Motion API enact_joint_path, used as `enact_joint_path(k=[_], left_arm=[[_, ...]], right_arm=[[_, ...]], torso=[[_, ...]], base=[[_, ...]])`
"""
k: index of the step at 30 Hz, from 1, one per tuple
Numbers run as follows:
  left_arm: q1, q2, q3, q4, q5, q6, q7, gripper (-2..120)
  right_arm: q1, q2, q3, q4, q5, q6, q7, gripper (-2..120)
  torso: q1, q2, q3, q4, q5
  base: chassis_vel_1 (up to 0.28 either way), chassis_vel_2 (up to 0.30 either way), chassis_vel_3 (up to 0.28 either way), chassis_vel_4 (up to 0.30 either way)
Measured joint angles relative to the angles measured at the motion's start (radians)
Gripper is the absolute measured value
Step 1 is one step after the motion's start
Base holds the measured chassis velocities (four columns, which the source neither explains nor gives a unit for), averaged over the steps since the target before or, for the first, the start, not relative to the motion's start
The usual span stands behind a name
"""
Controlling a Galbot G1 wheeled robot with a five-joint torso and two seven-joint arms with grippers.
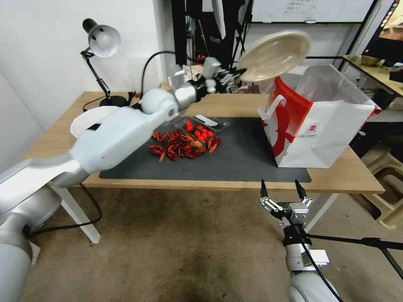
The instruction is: Pick up the trash from the table and place it into the takeout bag.
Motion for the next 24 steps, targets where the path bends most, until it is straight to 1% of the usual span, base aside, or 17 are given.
enact_joint_path(k=[5,14,16,21,24], left_arm=[[-0.058,-0.054,0.051,0.043,0.002,0.0,0.014,1],[-0.11,-0.113,0.119,0.098,0.016,0.001,0.027,1],[-0.132,-0.145,0.146,0.133,0.027,0.0,0.035,1],[-0.15,-0.172,0.165,0.166,0.038,0.0,0.041,1],[-0.161,-0.198,0.18,0.203,0.053,-0.003,0.048,1]], right_arm=[[0.001,0.0,0.0,-0.002,0.0,0.001,0.0,100],[0.004,0.003,0.0,-0.006,0.002,0.004,0.0,100],[0.005,0.005,0.0,-0.008,0.002,0.007,0.0,100],[0.005,0.005,0.001,-0.008,0.003,0.01,0.0,100],[0.005,0.005,0.004,-0.008,0.005,0.011,0.0,100]], torso=[[0.0,0.0,0.0,0.0,-0.0002],[0.0,0.0,0.0,0.0,-0.0003],[0.0,0.0,0.0,-0.0001,-0.0003],[0.0,0.0,0.0,0.0,-0.0003],[0.0,0.0,0.0,-0.0001,-0.0003]], base=[[0.0,0.0,0.0,0.0],[0.0,0.0,0.0,0.0],[0.0,0.0,0.0,0.0],[0.0,0.0,0.0,0.0],[0.0,0.0,0.0,0.0]])
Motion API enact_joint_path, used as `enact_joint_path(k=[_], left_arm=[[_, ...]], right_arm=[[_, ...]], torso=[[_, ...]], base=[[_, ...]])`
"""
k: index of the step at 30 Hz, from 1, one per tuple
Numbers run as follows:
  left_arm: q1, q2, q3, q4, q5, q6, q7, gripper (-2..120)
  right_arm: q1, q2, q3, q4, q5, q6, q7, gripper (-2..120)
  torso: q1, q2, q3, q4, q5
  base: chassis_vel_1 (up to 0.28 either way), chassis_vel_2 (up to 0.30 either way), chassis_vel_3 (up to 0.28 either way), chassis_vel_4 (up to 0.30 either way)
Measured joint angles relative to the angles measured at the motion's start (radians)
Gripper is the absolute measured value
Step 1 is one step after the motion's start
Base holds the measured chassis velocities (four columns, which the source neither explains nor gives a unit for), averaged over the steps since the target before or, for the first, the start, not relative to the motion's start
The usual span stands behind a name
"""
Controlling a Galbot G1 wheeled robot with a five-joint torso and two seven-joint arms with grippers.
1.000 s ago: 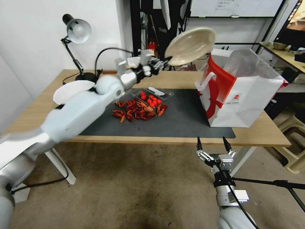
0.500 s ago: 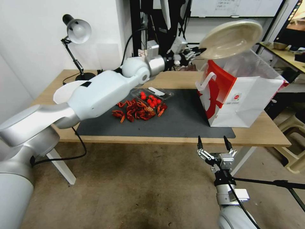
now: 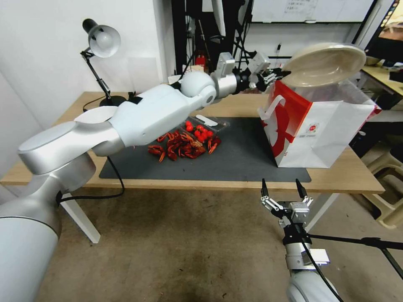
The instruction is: Pick up the trash from the table and place it into the takeout bag.
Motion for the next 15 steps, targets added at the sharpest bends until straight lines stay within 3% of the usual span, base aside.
enact_joint_path(k=[15], left_arm=[[-0.002,-0.049,0.017,0.045,0.026,-0.006,0.003,1]], right_arm=[[-0.001,0.005,0.002,-0.001,0.002,0.005,0.0,100]], torso=[[0.0,0.0,0.0,0.0,0.0]], base=[[0.0,0.0,0.0,0.0]])
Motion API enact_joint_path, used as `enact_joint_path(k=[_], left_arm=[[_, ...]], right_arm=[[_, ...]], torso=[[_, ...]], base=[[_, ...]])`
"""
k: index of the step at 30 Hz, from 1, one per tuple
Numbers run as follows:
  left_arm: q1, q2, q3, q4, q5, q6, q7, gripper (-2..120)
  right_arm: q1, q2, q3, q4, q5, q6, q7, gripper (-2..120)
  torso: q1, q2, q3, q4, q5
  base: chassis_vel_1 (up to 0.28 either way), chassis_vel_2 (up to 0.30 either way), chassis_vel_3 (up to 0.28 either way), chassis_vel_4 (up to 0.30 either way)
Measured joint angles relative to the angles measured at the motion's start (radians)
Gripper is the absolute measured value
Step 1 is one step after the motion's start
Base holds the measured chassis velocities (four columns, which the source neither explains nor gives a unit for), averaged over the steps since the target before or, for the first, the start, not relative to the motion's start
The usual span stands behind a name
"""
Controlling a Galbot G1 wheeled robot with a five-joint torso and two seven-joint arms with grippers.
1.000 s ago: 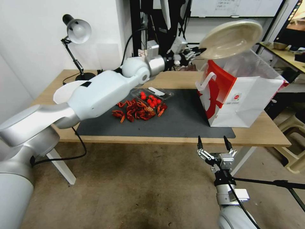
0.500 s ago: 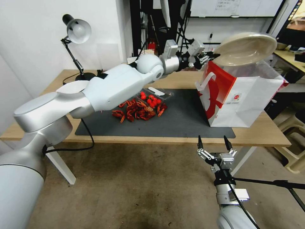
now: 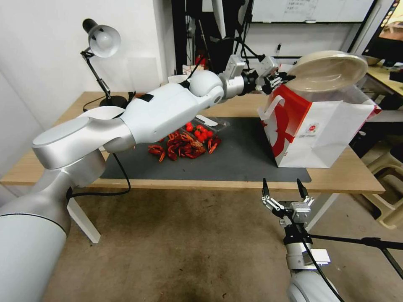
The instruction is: Pick up the trash from the table and place it into the takeout bag.
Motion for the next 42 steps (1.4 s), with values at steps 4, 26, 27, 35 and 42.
enact_joint_path(k=[4,26,27,35,42], left_arm=[[0.0,-0.008,0.0,0.008,0.001,-0.002,-0.003,1],[0.001,-0.026,-0.016,0.022,0.006,-0.013,-0.024,52],[0.004,-0.024,-0.025,0.022,0.005,-0.013,-0.028,57],[0.049,0.039,-0.088,-0.014,-0.027,-0.014,-0.065,87],[0.11,0.109,-0.152,-0.048,-0.043,-0.014,-0.08,99]], right_arm=[[-0.002,0.0,0.002,0.0,0.0,0.002,0.0,100],[0.004,-0.002,0.007,-0.001,0.009,0.002,0.001,100],[0.004,-0.002,0.008,-0.001,0.009,0.002,0.001,100],[0.004,-0.002,0.008,0.0,0.009,-0.001,0.001,100],[0.001,-0.001,0.009,0.003,0.006,-0.003,0.002,100]], torso=[[0.0,0.0,0.0,0.0002,0.0],[0.0,0.0,0.0,0.0,0.0],[0.0,0.0,0.0,0.0,0.0],[0.0,0.0,0.0,0.0002,-0.0002],[0.0,0.0,0.0,0.0002,-0.0004]], base=[[0.0,0.0,0.0,0.0],[0.0,0.0,0.0,0.0],[0.0,0.0,0.0,0.0],[0.0,0.0,0.0,0.0],[0.0,0.0,0.0,0.0]])
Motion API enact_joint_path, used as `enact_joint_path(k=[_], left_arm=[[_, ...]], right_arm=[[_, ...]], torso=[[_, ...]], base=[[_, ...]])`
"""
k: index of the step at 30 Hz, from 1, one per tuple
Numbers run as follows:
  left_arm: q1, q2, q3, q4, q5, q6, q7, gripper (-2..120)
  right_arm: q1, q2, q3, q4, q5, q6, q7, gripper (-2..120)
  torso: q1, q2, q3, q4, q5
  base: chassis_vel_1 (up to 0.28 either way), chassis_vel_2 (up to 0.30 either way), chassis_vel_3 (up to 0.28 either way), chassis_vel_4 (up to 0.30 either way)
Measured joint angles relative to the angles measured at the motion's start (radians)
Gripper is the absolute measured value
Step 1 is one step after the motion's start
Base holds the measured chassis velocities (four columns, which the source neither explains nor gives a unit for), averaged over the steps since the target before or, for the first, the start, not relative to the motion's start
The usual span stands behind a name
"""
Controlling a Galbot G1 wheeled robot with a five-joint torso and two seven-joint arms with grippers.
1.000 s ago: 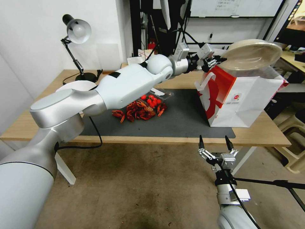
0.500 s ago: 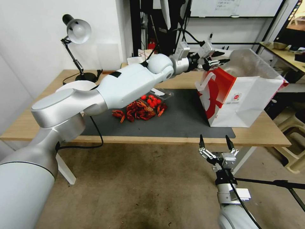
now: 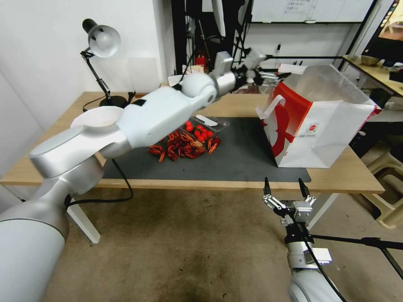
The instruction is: Pick up the trash from the table and place it into the takeout bag.
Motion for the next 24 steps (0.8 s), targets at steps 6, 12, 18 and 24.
enact_joint_path(k=[6,12,18,24], left_arm=[[0.074,0.065,-0.065,-0.042,-0.008,0.003,-0.026,100],[0.15,0.142,-0.121,-0.09,-0.008,0.004,-0.042,100],[0.218,0.225,-0.17,-0.136,-0.005,0.004,-0.057,100],[0.288,0.295,-0.223,-0.179,0.006,0.001,-0.067,100]], right_arm=[[-0.004,0.001,0.002,0.006,-0.004,-0.004,0.002,100],[-0.004,0.001,0.002,0.006,-0.007,-0.005,0.003,100],[-0.005,0.005,-0.003,0.006,-0.014,-0.005,0.003,100],[-0.005,0.005,-0.005,0.005,-0.018,-0.005,0.003,100]], torso=[[0.0,0.0,0.0,-0.0003,0.0001],[0.0,0.0,0.0,-0.0002,0.0003],[0.0,0.0,0.0,-0.0001,0.0004],[0.0,0.0,0.0,0.0,0.0002]], base=[[0.0,0.0,0.0,0.0],[0.0,0.0,0.0,0.0],[0.0,0.0,0.0,0.0],[0.0,0.0,0.0,0.0]])
